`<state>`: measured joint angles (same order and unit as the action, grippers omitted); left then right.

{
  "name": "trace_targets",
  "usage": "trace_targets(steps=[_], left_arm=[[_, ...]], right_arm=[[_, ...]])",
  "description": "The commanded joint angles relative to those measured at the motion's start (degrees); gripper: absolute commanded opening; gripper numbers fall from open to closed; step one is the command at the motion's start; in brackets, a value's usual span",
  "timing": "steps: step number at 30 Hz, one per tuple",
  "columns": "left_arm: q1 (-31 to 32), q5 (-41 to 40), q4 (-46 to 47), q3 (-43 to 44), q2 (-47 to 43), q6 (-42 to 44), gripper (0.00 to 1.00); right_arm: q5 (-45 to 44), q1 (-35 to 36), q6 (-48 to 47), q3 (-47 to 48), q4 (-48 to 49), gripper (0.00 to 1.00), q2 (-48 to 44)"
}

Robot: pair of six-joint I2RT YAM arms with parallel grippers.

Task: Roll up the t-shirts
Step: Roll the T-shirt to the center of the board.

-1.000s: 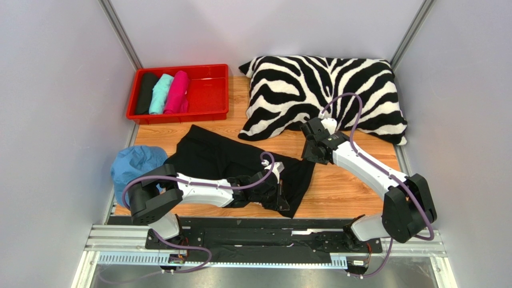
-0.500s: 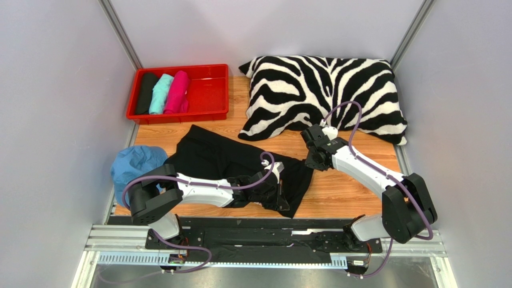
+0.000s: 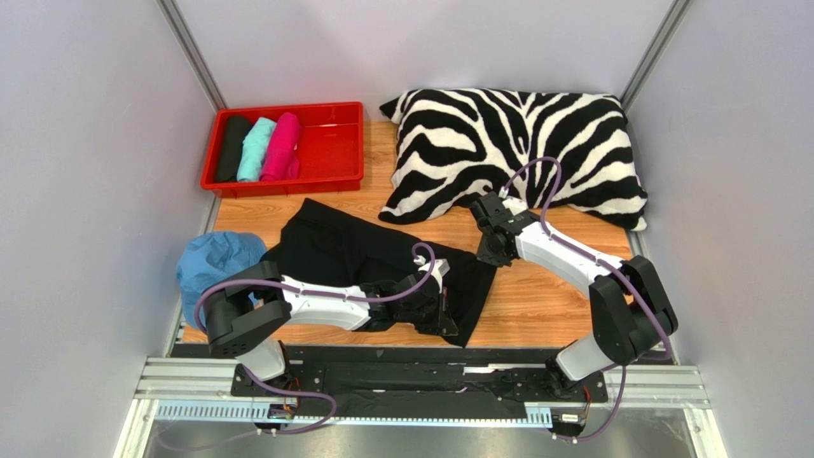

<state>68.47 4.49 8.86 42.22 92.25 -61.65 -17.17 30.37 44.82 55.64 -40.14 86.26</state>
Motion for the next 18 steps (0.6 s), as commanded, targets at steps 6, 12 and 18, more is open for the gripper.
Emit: trace_targets(steps=[6, 12, 18], left_arm=[[-0.2, 1.2, 1.8, -1.6, -1.2, 0.0, 0.0], [0.4, 1.4, 2.3, -2.2, -0.6, 0.0, 0.0], [1.1, 1.7, 2.1, -2.4, -0.6, 0.6, 0.0]], right_arm=[[1.1, 1.7, 2.0, 3.0, 4.9, 0.08, 3.2], [2.0, 2.1, 2.5, 3.0, 7.3, 0.07, 5.3], [2.7, 3.0, 2.6, 3.2, 8.9, 0.06, 7.9]])
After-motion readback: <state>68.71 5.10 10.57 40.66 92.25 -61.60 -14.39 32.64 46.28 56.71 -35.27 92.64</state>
